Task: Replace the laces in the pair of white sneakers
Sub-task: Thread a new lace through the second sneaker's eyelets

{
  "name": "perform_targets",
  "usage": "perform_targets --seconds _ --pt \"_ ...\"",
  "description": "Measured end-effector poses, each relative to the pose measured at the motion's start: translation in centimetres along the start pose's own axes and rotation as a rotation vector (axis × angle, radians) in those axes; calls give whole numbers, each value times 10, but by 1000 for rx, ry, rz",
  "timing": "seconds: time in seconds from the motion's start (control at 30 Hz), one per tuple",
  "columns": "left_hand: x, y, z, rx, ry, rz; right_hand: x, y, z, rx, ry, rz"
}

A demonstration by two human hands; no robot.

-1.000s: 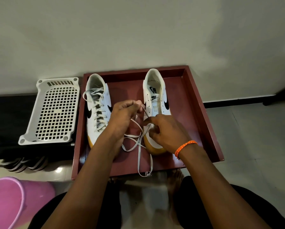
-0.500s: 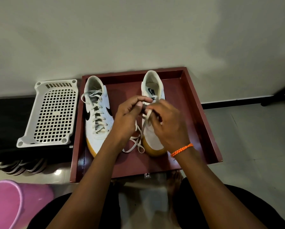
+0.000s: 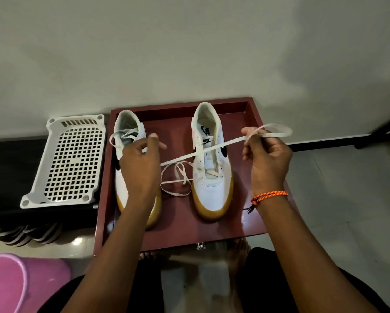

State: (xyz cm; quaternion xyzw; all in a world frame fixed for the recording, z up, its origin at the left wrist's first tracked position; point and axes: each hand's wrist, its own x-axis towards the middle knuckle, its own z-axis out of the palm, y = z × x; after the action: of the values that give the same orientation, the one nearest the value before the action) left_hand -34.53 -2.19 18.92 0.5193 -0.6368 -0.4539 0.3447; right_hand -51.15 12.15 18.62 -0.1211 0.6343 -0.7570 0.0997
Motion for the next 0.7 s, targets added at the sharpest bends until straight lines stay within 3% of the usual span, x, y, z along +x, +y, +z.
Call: perform_targets --seconds 0.07,0.1,0.2,0.3,0.5,0.63,0.7 --pt "-5 -1 3 251 28 156 -3 -2 1 22 -152 64" --pt "-8 0 6 234 -31 230 -5 -2 3 28 -245 93" --pt "-16 6 17 -52 -380 349 -12 0 8 -7 -436 121" --pt "-27 10 28 -257 -562 301 -16 1 11 -54 -485 109" --pt "-26 10 28 -313 -551 152 -14 4 9 -79 -415 189" --pt "-19 3 19 -19 -422 101 1 9 -3 -37 -118 272" --pt "-14 -2 16 116 -432 43 9 13 -10 -66 -8 277"
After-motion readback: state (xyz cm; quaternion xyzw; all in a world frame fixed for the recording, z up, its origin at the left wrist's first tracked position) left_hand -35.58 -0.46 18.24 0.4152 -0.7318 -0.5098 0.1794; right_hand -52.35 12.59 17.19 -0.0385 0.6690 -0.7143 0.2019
